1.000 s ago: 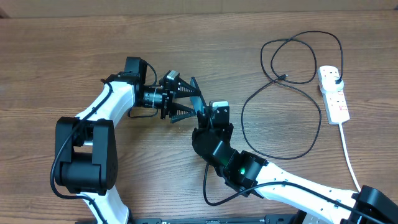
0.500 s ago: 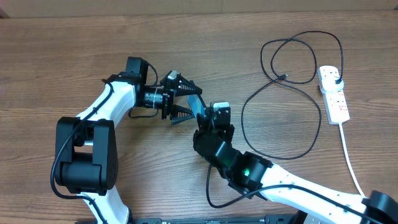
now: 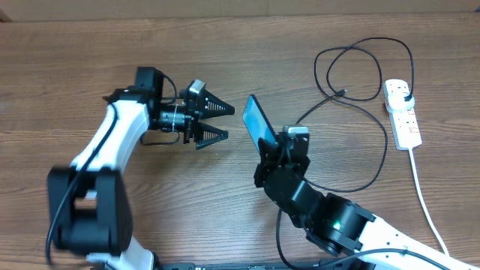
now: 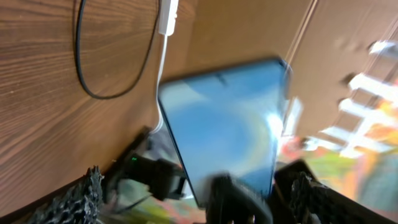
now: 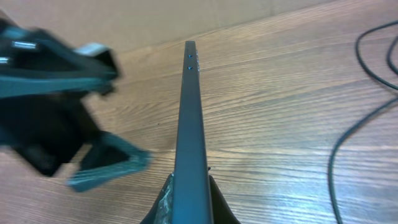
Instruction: Plug charger to phone and switch on socket
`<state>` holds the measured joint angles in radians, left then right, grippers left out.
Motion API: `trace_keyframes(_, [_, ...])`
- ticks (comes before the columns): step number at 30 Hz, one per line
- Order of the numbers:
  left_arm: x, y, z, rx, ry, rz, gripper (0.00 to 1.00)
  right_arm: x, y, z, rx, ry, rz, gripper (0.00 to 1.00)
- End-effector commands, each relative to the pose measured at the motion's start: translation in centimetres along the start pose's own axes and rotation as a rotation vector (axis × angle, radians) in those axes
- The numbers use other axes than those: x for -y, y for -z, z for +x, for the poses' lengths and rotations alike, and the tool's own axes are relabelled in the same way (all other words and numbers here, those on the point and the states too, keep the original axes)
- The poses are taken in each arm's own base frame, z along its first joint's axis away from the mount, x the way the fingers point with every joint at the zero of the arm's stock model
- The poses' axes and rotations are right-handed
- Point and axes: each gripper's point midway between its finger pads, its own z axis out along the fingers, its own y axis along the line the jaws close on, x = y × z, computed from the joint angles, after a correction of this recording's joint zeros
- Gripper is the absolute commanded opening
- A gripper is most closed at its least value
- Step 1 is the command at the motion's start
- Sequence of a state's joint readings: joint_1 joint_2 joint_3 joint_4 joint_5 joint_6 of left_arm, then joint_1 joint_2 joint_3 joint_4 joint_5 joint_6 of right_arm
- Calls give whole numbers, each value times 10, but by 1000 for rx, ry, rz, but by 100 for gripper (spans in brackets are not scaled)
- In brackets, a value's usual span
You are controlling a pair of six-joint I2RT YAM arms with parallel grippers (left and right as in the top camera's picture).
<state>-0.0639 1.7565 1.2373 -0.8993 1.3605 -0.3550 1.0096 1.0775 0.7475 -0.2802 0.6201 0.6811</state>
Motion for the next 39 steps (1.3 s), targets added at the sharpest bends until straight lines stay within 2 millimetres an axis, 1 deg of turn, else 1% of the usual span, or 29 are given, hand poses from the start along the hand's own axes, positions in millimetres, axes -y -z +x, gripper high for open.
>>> trace_keyframes(1, [39, 15, 24, 70, -290, -76, 100, 3, 14, -22, 66, -113, 9, 4])
trace_keyframes(3, [55, 23, 39, 92, -369, -75, 100, 6, 17, -24, 68, -155, 13, 4])
trace_keyframes(5, [72, 36, 58, 137, -461, -87, 100, 8, 22, -27, 75, -217, 6, 4])
trace_keyframes(7, [77, 46, 68, 187, -488, -131, 100, 9, 26, -29, 78, -277, 0, 4])
trace_keyframes(9, [76, 62, 82, 259, -530, -217, 99, 11, 29, -30, 77, -366, -4, 4])
trace_keyframes(11, [73, 73, 94, 306, -548, -281, 98, 13, 30, -29, 69, -450, -3, 4])
trace_keyframes(15, [74, 89, 119, 367, -601, -327, 98, 18, 28, -19, 48, -623, 16, 4])
trace_keyframes(18, [72, 99, 130, 421, -613, -345, 97, 20, 25, -10, 27, -745, 20, 4])
trace_keyframes(20, [68, 104, 134, 452, -622, -354, 96, 17, 23, -7, 11, -784, 15, 4])
trace_keyframes(23, [54, 109, 137, 493, -609, -360, 96, 11, 21, -4, -16, -819, -4, 4])
trace_keyframes(26, [40, 107, 138, 510, -595, -298, 96, 4, 19, -4, -31, -829, -27, 4])
trace_keyframes(29, [28, 105, 132, 524, -577, -154, 99, -2, 17, -1, -50, -835, -46, 4])
trace_keyframes(32, [22, 103, 123, 514, -563, 36, 100, -7, 13, 2, -72, -853, -55, 4])
trace_keyframes(34, [11, 102, 113, 495, -467, 118, 100, -8, 10, 5, -74, -849, -49, 4])
trace_keyframes(36, [-6, 103, 101, 480, -322, 155, 100, -10, 6, 8, -80, -847, -49, 4])
trace_keyframes(39, [-26, 103, 87, 457, -126, 201, 100, -21, 0, 12, -107, -855, -76, 4])
